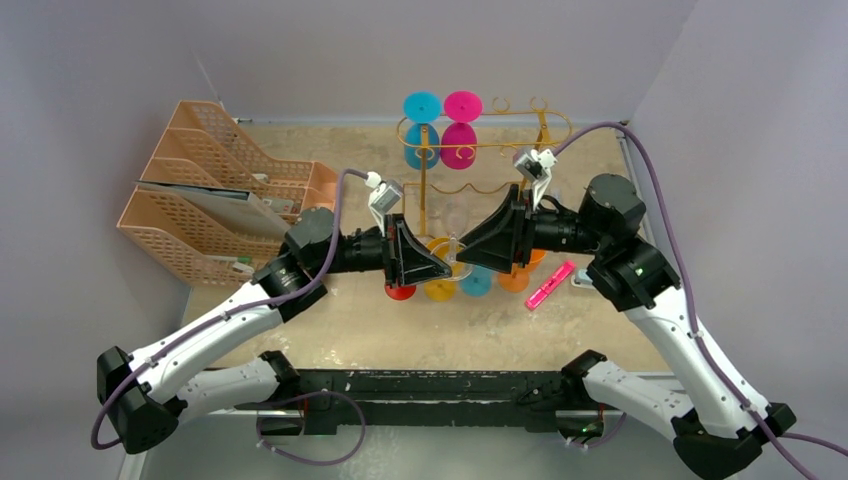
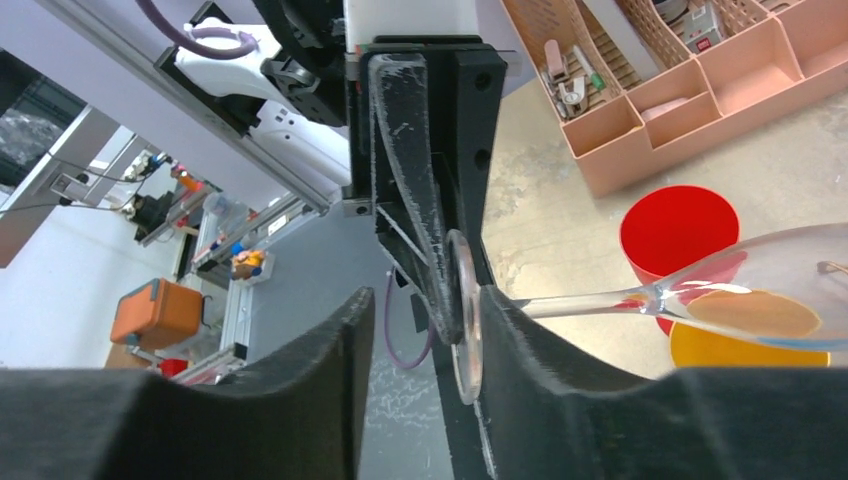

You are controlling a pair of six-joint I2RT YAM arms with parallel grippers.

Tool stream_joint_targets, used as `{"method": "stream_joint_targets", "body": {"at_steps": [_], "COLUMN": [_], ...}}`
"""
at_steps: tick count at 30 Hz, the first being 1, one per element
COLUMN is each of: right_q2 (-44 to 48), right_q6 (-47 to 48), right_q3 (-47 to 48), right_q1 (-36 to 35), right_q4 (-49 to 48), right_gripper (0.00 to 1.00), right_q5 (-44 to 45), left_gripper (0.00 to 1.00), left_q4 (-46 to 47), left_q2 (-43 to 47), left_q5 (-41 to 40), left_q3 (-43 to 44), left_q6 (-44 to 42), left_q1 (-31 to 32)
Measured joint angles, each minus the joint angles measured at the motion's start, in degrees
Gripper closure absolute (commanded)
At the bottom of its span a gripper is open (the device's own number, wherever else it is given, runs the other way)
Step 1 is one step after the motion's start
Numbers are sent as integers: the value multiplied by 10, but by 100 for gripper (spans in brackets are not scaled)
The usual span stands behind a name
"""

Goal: Take the wine glass off the wine glass rack
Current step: Place the wine glass at the center of the board.

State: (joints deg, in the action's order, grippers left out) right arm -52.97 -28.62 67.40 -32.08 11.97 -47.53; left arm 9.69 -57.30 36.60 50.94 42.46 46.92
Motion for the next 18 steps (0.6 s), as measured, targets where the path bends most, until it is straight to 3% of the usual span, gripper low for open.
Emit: {"method": "stream_joint_targets", "body": {"at_steps": [6, 18], "right_q2": [16, 60], "right_q6": [-9, 14], "right_q3": [17, 35], "right_q1": [-2, -2], "right_q4": [9, 107], "right_gripper": [34, 28], "right_q5": [8, 198], "left_gripper": [100, 100], "left_q4": [-8, -82], "left_q2": [23, 95], "left_q5": [1, 83], "left_q3": [-25, -38], "left_q6": [-17, -133], "left_q1": [0, 0]}}
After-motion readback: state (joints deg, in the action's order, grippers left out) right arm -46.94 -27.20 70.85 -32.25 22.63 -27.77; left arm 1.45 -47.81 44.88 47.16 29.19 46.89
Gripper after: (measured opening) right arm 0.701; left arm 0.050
